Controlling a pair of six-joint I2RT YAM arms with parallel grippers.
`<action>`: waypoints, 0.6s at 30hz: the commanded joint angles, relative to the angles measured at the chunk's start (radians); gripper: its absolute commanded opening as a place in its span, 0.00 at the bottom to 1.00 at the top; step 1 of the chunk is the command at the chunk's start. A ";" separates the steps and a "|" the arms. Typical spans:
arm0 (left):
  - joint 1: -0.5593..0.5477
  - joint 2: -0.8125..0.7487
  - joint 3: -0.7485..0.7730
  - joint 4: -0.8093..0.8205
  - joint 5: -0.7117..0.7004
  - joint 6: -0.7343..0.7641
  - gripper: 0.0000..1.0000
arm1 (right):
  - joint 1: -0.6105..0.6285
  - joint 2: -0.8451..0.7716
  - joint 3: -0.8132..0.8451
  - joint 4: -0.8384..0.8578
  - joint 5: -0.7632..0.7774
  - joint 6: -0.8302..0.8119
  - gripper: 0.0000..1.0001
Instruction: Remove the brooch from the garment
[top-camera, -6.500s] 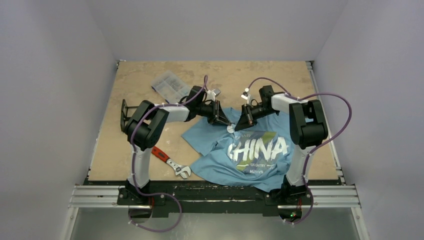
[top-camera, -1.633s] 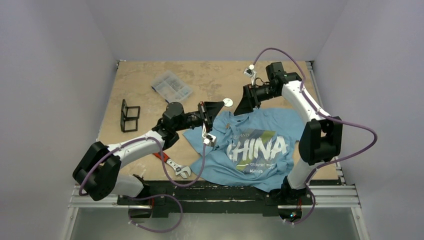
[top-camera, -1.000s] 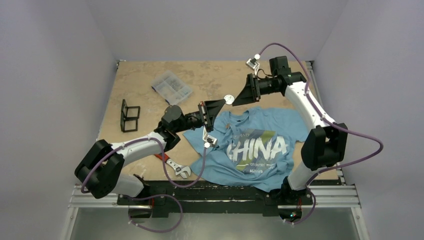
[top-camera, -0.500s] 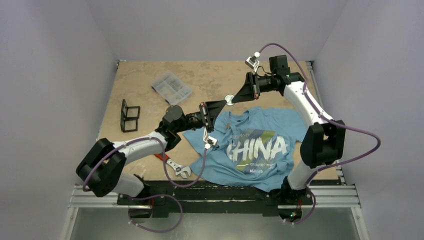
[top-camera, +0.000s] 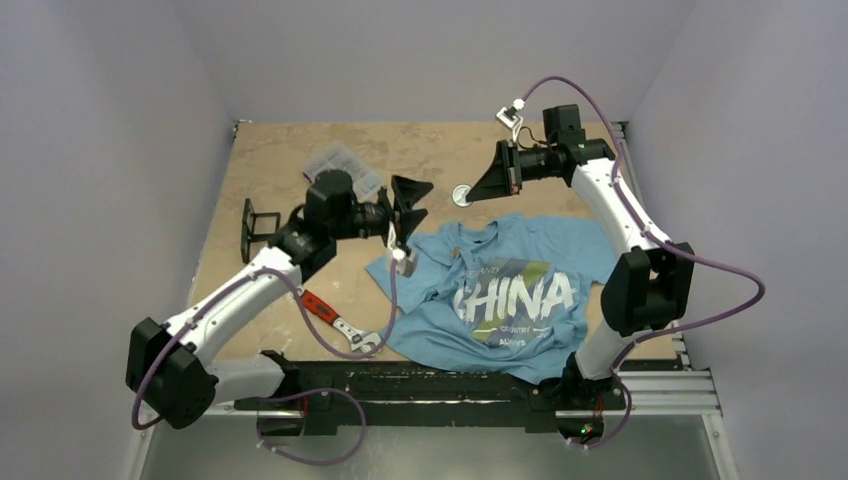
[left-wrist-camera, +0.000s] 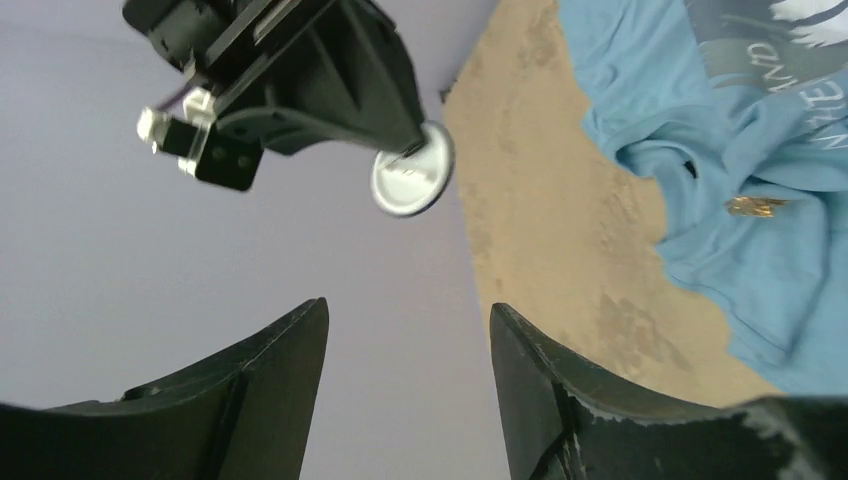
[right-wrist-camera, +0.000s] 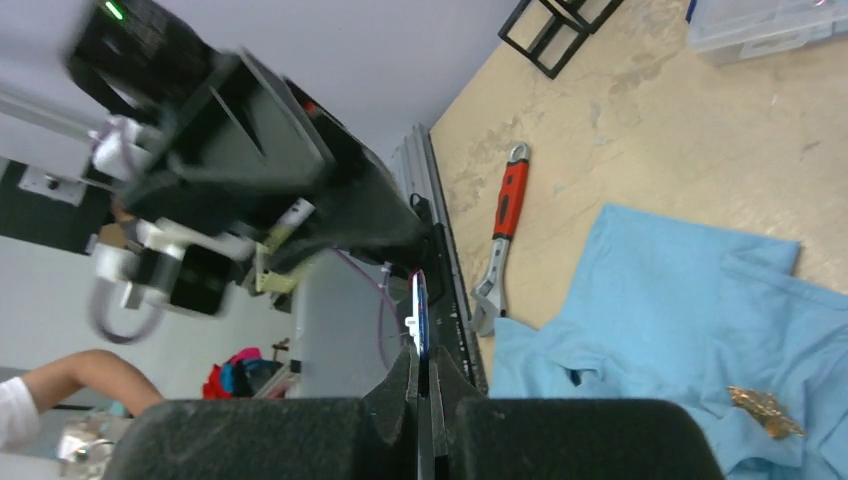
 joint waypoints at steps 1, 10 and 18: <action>0.097 0.028 0.403 -0.888 0.193 -0.201 0.60 | 0.001 -0.049 0.070 -0.114 0.063 -0.181 0.00; 0.208 0.307 0.712 -0.689 0.490 -1.521 0.64 | 0.044 -0.107 0.068 -0.131 0.129 -0.240 0.00; 0.208 0.324 0.519 -0.195 0.460 -2.010 0.48 | 0.087 -0.133 0.058 -0.160 0.131 -0.260 0.00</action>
